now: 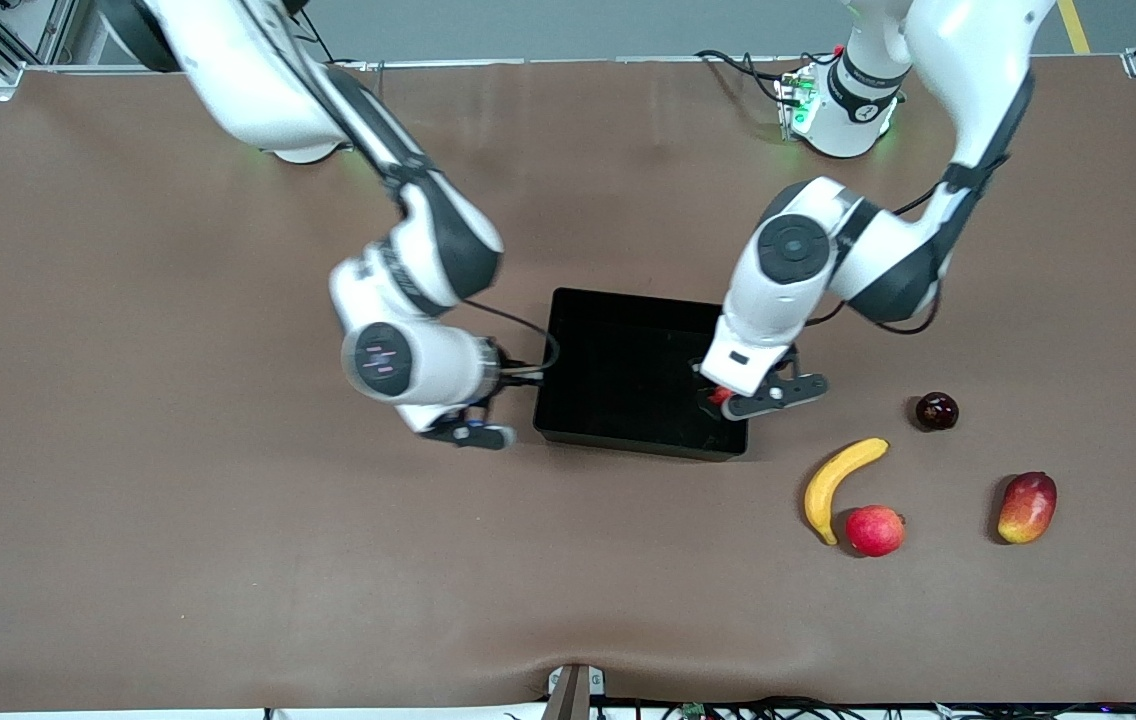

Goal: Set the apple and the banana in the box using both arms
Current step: 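Lower the apple into the tray with the left gripper while the right gripper withdraws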

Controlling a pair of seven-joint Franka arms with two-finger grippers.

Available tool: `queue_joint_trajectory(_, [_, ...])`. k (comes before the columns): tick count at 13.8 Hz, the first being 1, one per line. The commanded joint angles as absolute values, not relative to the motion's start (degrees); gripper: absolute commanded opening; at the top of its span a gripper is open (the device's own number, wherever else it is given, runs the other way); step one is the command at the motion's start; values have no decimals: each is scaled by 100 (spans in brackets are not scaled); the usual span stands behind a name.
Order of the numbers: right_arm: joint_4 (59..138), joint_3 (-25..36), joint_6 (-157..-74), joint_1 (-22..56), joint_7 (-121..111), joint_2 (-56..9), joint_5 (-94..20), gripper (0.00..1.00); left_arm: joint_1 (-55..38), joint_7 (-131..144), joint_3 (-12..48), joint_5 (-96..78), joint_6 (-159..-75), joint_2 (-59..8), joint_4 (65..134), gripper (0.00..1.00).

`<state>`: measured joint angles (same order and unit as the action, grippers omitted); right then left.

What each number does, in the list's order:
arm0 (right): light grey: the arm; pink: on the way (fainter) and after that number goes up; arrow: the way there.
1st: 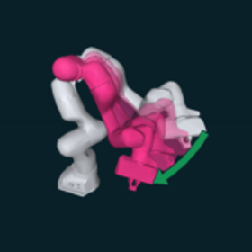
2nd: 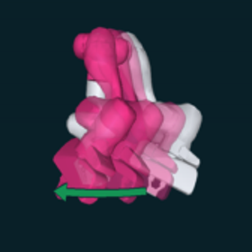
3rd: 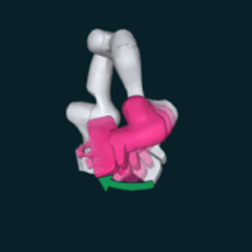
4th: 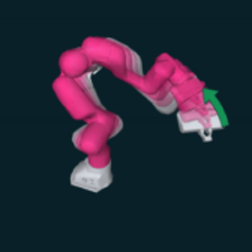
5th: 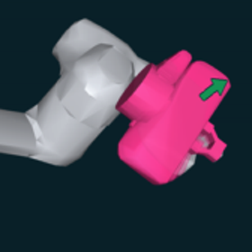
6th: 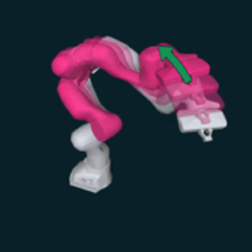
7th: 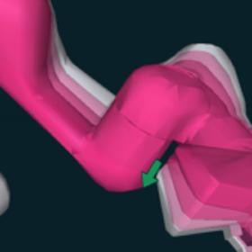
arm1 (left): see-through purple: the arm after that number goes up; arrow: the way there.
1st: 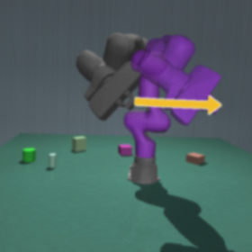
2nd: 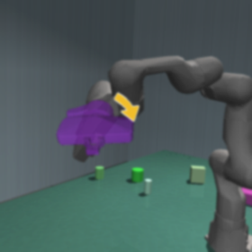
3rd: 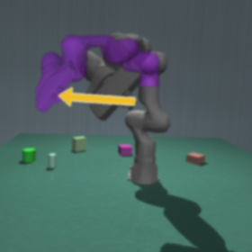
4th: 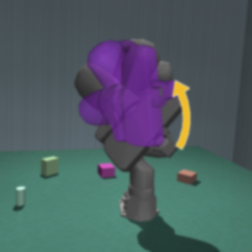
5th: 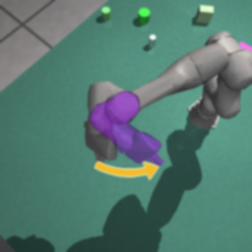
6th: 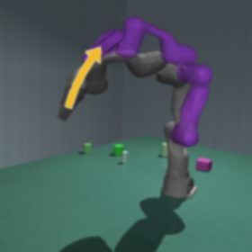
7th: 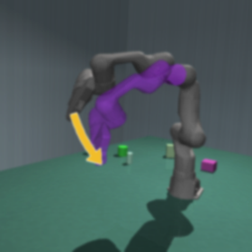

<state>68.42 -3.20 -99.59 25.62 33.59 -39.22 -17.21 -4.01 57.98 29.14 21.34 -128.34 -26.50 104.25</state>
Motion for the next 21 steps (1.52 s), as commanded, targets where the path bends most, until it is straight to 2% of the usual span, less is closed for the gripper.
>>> queue_joint_trajectory(1, [5978, -316, -8784, 1954, 2895, -3763, -1371, 100, -580, 6458, 2927, 2644, -13034, -3004, 10336, 0])
queue_joint_trajectory(4, [5950, -290, -7975, 1102, 1639, -3184, -1231, 100, -712, 7039, 2927, 3093, -13087, -3356, 10362, 0])
queue_joint_trajectory(7, [5950, -290, -7709, 432, 311, -2735, -582, 100, -712, 7066, 2927, 3094, -13087, -3568, 10389, 0])
queue_joint_trajectory(10, [5994, -299, -7339, -375, -139, -2051, -422, 100, -668, 6979, 2927, 3085, -13087, -3770, 10371, 8])
queue_joint_trajectory(11, [6038, -299, -7304, -508, -349, -1796, -361, 100, -651, 6987, 2927, 3085, -13087, -3797, 10362, 24])
queue_joint_trajectory(12, [6169, -290, -7234, -588, -673, -1567, -212, 100, -633, 6987, 2927, 3085, -13087, -3806, 10354, 53])
queue_joint_trajectory(13, [6492, -299, -7233, -806, -1007, -1321, -141, 100, -615, 7040, 2927, 3076, -13087, -3797, 10345, 100])
queue_joint_trajectory(15, [7317, -290, -7356, -1037, -1152, -750, -115, 100, -606, 7005, 2927, 3067, -13043, -3727, 10284, 100])
queue_joint_trajectory(18, [8426, -325, -7935, -985, -1151, -46, -88, 100, -598, 6996, 2936, 2980, -12650, -3350, 10117, 100])
queue_joint_trajectory(21, [8517, -404, -8050, -704, -1143, 88, -79, 100, -589, 6865, 3058, 2875, -11824, -3208, 9503, 100])
